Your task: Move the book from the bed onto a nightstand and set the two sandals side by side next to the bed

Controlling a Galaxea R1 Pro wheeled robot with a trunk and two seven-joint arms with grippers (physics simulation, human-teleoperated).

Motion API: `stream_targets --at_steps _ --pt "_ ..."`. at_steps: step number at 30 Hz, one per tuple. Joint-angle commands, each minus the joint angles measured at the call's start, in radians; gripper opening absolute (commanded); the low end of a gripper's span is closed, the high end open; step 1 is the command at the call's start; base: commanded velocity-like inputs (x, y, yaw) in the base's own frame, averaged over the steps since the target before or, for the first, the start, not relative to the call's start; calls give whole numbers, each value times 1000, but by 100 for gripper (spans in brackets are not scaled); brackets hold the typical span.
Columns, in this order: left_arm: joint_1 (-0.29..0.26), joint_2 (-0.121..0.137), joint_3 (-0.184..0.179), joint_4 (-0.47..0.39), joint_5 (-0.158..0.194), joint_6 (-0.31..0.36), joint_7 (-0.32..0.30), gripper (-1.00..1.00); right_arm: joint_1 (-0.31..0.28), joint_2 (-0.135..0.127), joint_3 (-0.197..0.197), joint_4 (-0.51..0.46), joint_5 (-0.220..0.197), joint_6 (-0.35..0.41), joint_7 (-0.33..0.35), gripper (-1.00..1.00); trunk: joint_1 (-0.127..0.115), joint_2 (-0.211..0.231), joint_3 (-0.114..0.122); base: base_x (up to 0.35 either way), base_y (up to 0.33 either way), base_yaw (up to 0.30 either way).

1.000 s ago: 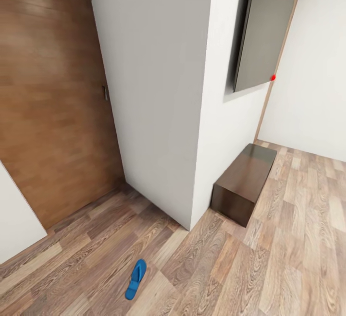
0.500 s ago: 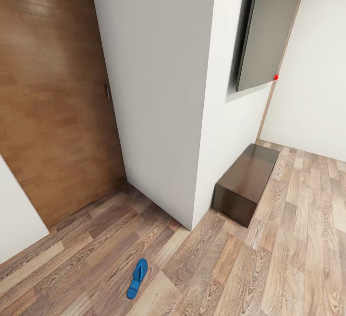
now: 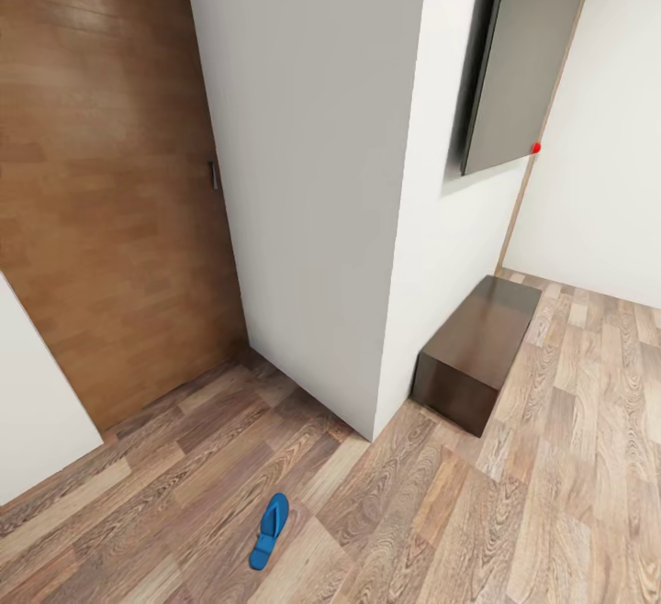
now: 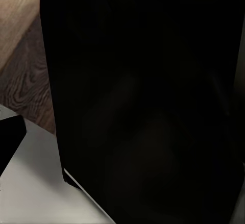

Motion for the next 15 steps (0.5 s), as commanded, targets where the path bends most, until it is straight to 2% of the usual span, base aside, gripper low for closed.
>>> stream_targets --at_steps 1,15 --pt "-1 0 -1 1 -1 -3 -3 100 0 0 0 0 1 -3 0 100 0 0 -1 0 35 23" --pt "0 0 -1 1 -1 -3 -3 100 0 -1 -4 1 0 -1 0 100 0 0 -1 0 9 6"
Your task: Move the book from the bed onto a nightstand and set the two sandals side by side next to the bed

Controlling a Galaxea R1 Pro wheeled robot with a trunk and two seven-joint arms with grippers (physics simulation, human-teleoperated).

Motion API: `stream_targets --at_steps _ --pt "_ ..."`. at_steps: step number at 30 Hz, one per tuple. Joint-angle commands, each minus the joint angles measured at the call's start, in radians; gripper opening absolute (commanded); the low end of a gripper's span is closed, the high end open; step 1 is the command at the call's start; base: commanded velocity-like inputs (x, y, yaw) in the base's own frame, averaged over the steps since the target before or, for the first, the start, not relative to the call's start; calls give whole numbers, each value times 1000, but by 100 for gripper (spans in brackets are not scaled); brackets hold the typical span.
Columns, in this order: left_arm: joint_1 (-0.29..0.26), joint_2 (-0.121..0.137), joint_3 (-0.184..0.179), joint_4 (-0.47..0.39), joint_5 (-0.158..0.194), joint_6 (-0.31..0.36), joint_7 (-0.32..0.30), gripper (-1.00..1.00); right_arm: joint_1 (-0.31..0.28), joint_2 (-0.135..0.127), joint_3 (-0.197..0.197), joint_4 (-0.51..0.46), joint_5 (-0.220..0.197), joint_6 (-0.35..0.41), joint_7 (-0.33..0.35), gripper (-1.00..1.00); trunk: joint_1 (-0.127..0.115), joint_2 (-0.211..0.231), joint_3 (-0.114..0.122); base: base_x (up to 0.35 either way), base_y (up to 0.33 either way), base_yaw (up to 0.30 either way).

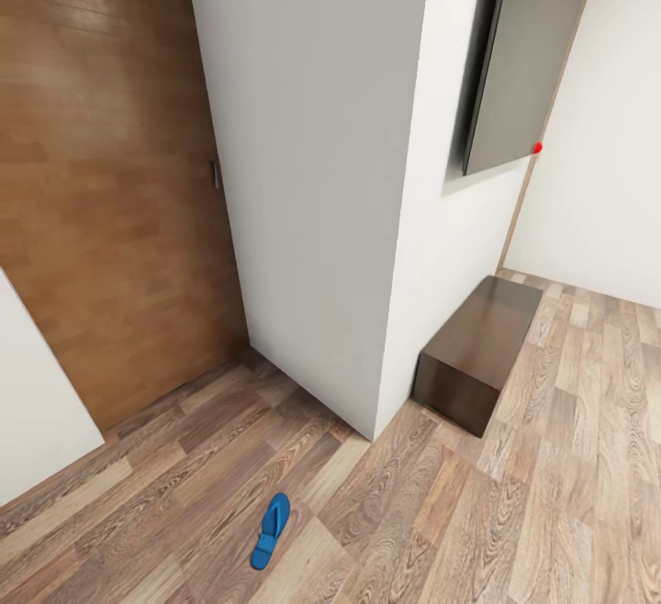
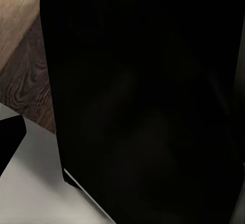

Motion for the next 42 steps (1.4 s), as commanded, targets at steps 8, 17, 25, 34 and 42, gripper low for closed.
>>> stream_targets --at_steps 8,17,25,34,42 --pt "-1 0 -1 1 0 -3 -3 100 0 0 -2 0 -1 -3 0 100 0 0 -1 4 23 0" --pt "0 0 -1 1 0 -3 -3 100 0 1 -3 0 -2 -3 0 100 0 0 -1 24 78 0" --pt "0 0 -1 1 0 -3 -2 100 0 2 -1 0 -2 -3 0 100 0 0 -4 5 16 40" --pt "-1 0 -1 0 0 -3 -3 100 0 1 -3 0 -3 -3 0 100 0 0 -6 1 3 35" --pt "0 0 -1 0 0 -3 -3 100 0 1 -2 0 -2 -3 0 100 0 0 -7 0 1 19"
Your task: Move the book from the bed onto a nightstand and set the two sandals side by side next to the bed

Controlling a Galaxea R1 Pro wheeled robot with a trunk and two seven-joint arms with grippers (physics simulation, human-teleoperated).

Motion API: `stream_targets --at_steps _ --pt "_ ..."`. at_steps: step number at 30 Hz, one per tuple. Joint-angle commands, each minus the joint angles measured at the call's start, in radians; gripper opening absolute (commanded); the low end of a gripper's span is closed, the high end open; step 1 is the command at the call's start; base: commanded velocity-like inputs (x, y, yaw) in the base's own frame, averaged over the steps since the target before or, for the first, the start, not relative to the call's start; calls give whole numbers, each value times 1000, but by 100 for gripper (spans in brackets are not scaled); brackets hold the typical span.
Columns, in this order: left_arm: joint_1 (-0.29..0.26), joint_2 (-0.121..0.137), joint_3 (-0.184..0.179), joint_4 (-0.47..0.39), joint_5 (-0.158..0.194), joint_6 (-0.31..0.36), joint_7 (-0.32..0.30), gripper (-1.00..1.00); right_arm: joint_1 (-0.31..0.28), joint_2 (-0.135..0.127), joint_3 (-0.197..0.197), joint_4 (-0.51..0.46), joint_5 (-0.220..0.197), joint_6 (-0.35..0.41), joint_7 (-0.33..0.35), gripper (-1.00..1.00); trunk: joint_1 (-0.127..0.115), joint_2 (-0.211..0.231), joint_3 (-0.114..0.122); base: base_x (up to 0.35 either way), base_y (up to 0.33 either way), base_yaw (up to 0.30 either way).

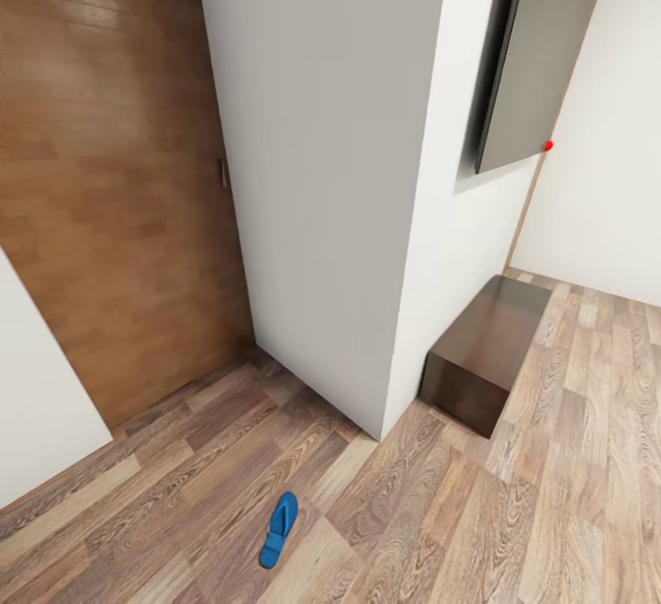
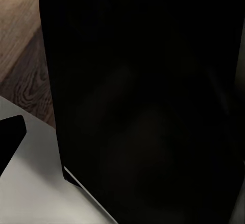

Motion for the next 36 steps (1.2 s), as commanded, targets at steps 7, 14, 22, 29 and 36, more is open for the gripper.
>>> stream_targets --at_steps 7,14,22,29,36 --pt "-1 0 -1 1 -1 -3 -3 100 0 0 2 0 1 -3 0 100 0 0 -6 0 0 99" --pt "-1 0 -1 1 -1 -3 -3 100 0 0 3 -1 1 -3 0 100 0 0 -9 0 0 73" --pt "-1 0 -1 1 -1 -3 -3 100 0 0 3 0 1 -3 0 100 0 0 -10 0 15 22" --pt "-1 0 -1 1 -1 -3 -3 100 0 0 3 0 1 -3 0 100 0 0 -13 0 22 119" --pt "-1 0 -1 0 -1 -3 -3 100 0 0 1 0 1 -3 0 100 0 0 -15 0 6 70"
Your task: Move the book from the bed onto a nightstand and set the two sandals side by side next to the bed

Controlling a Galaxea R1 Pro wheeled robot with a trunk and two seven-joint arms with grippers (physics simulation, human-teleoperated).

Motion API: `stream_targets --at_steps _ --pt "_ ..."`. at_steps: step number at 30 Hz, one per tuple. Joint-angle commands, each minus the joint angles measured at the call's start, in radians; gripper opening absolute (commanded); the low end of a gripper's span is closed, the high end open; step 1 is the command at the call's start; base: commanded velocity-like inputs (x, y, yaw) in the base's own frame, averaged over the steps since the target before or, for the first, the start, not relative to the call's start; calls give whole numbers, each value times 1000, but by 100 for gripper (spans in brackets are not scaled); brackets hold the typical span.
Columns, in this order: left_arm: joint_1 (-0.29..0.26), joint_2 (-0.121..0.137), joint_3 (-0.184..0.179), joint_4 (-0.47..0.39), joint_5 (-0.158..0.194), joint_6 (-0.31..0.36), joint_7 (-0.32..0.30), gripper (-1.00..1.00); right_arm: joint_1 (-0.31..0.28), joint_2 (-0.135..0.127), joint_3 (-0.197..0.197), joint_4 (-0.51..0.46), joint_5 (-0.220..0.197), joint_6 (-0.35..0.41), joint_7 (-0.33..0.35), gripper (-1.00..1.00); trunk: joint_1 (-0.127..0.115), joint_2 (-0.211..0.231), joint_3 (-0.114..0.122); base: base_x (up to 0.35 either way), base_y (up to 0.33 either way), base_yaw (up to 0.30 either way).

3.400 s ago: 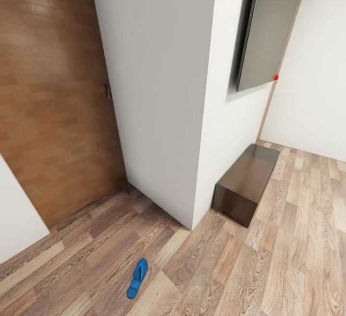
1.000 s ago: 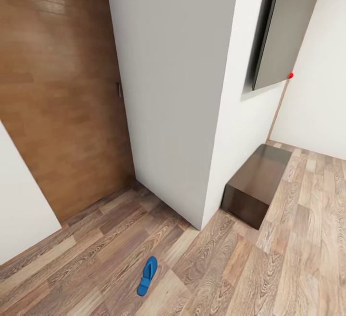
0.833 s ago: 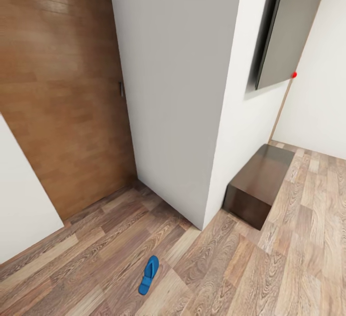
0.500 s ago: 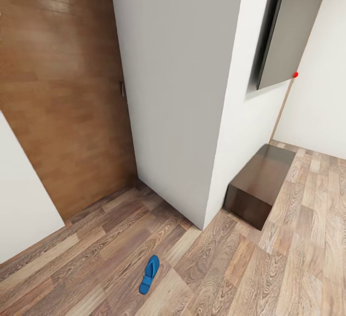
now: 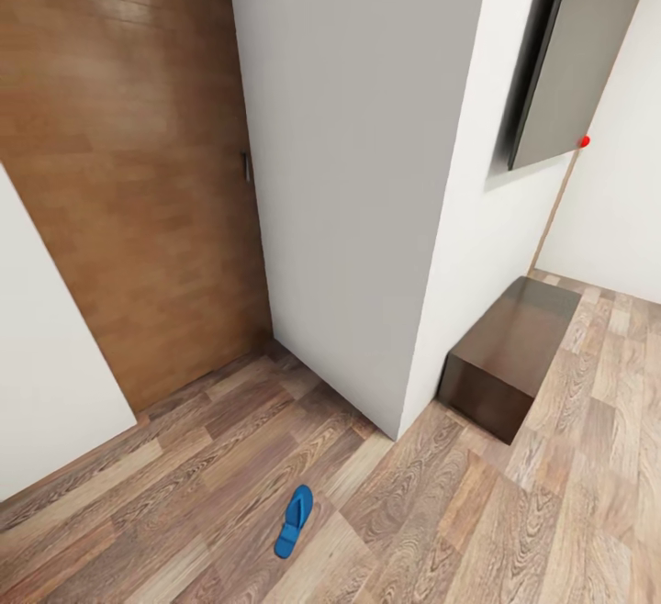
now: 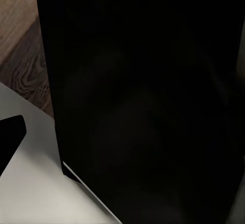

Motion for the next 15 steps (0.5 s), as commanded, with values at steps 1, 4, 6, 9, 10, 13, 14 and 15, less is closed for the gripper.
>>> stream_targets --at_steps 1,4,6,9,10,13,14,15 --pt "-1 0 -1 1 -1 -3 -3 100 0 0 0 0 1 -3 0 100 0 0 -1 0 3 27" --pt "-1 0 -1 1 -1 -3 -3 100 0 0 0 0 0 -3 0 100 0 0 -1 0 29 21" --pt "-1 0 -1 1 -1 -3 -3 100 0 0 0 -1 0 -3 0 100 0 0 -1 0 90 13" --pt "-1 0 -1 1 -1 -3 -2 100 0 0 -1 -1 0 -4 0 100 0 0 -1 0 106 7" --pt "-1 0 -1 1 -1 -3 -2 100 0 0 -1 -1 0 -3 0 100 0 0 -1 0 71 5" --pt "-1 -1 -1 1 -1 -3 -3 100 0 0 -2 -1 0 -3 0 100 0 0 -1 0 46 3" --pt "-1 0 -1 1 -1 -3 -2 100 0 0 -2 0 -1 -3 0 100 0 0 -1 0 29 2" --pt "0 0 -1 1 -1 -3 -2 100 0 0 -2 0 -1 -3 0 100 0 0 -1 0 23 2"
